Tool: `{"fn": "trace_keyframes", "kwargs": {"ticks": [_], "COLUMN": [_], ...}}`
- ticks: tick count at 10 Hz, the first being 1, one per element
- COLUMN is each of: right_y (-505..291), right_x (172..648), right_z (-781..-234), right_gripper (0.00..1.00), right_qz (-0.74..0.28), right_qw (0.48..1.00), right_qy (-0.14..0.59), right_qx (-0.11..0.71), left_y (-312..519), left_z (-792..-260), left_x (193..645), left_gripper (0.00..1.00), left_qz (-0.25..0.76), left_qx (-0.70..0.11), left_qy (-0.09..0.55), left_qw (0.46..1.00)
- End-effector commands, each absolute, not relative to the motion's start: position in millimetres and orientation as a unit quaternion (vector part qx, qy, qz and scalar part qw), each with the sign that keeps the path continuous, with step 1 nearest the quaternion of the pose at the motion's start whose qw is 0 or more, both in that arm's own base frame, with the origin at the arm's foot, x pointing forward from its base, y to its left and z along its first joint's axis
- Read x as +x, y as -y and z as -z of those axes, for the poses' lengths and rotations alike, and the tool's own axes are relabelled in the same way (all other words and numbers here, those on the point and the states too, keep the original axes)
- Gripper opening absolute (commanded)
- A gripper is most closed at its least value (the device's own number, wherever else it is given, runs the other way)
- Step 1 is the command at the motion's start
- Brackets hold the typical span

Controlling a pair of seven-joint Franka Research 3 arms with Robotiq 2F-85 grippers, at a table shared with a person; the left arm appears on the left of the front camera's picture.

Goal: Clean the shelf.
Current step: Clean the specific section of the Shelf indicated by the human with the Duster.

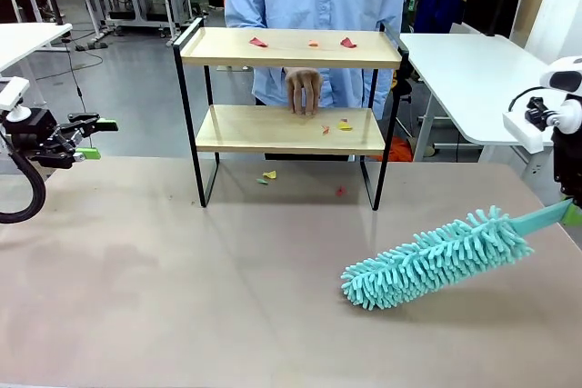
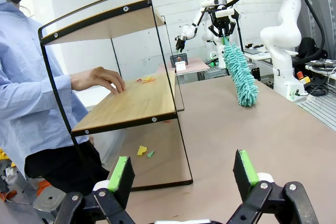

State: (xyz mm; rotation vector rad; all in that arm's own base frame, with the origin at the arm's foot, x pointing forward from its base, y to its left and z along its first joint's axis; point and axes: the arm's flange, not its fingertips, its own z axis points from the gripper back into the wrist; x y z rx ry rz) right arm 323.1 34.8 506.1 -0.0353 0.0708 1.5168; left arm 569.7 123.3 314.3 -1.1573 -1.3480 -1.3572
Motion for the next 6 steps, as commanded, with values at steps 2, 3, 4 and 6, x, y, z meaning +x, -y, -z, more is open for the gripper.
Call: {"fn": "trace_keyframes", "kwargs": {"ticks": [2, 3, 4, 6], "right_y": [-32.6, -32.6, -32.6, -32.6], "right_x": [321.7, 321.7, 321.7, 321.7], "right_z": [-507.0, -507.0, -507.0, -507.0], "right_gripper": [0.13, 0.13, 0.13, 0.13], "right_qz": [-0.69, -0.69, -0.69, -0.69], "right_qw": [0.722, 0.722, 0.722, 0.722], "right_qy": [-0.032, -0.032, -0.032, -0.032], "right_qx": [-0.021, -0.021, -0.021, -0.021], "left_y": [-123.0, -123.0, -123.0, -123.0], "left_z": [-317.5, -317.5, -317.5, -317.5], "left_x": [569.3, 569.3, 569.3, 569.3], "left_gripper": [1.0, 1.0, 1.0, 1.0], "left_qz": [0.548, 0.548, 0.548, 0.548], "left_qx": [-0.465, -0.465, -0.465, -0.465], "left_qy": [0.542, 0.542, 0.542, 0.542], "left_qw": [0.436, 0.436, 0.436, 0.436]}}
